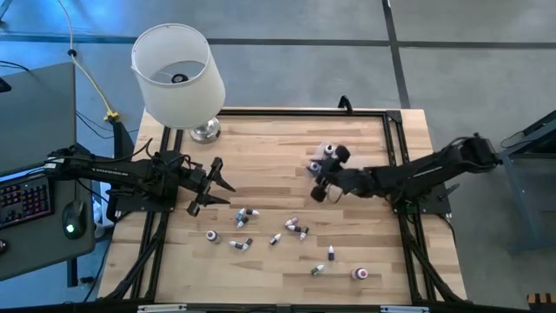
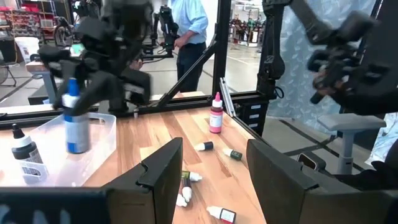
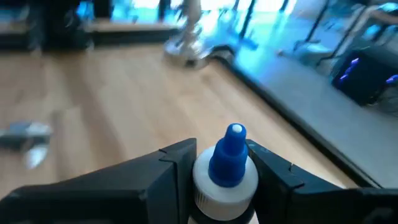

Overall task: Pick & Place food coloring
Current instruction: Put the large blue food coloring bottle into the transparent bin

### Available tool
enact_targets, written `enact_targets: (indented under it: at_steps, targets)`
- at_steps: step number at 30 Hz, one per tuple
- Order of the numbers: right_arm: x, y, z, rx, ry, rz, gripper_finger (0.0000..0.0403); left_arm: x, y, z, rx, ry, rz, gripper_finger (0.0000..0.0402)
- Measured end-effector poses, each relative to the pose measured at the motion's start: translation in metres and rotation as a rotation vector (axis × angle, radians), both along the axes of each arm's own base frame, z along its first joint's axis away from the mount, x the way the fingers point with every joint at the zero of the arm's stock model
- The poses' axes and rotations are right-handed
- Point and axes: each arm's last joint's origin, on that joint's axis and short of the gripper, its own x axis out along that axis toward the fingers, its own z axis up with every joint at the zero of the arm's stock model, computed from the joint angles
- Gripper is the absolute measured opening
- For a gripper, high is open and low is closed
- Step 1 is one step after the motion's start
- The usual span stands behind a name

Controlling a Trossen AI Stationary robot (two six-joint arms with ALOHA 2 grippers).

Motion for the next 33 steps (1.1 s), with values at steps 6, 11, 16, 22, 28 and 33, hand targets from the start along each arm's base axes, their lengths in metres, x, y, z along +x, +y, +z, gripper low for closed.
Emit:
enact_targets:
  at_steps: [6,11,16,22,28,33]
  targets:
    - [-0.03,-0.023,-0.038,-0.088,-0.125,-0.005,0.0108,0.0,0.0,0.0,0.0,0.0,0.003,0.0177]
    - [-0.042,-0.037,-0.054,-0.031,-0.111,-0.037,0.0114,0.0,0.0,0.0,0.0,-0.001,0.004,0.0177]
    - [-0.043,-0.046,-0.06,0.007,-0.08,-0.063,0.0114,0.0,0.001,0.0,0.005,-0.003,0.024,0.0177]
    - [-0.043,-0.057,-0.065,0.044,-0.07,-0.098,0.011,0.0,0.001,0.0,0.007,-0.004,0.026,0.0177]
    - [-0.042,-0.063,-0.076,0.09,-0.04,-0.112,0.0118,0.0,0.001,0.0,0.007,-0.004,0.026,0.0177]
    - [-0.042,-0.066,-0.083,0.093,-0.008,-0.135,0.0109,0.0,0.001,0.0,0.007,-0.004,0.027,0.0177]
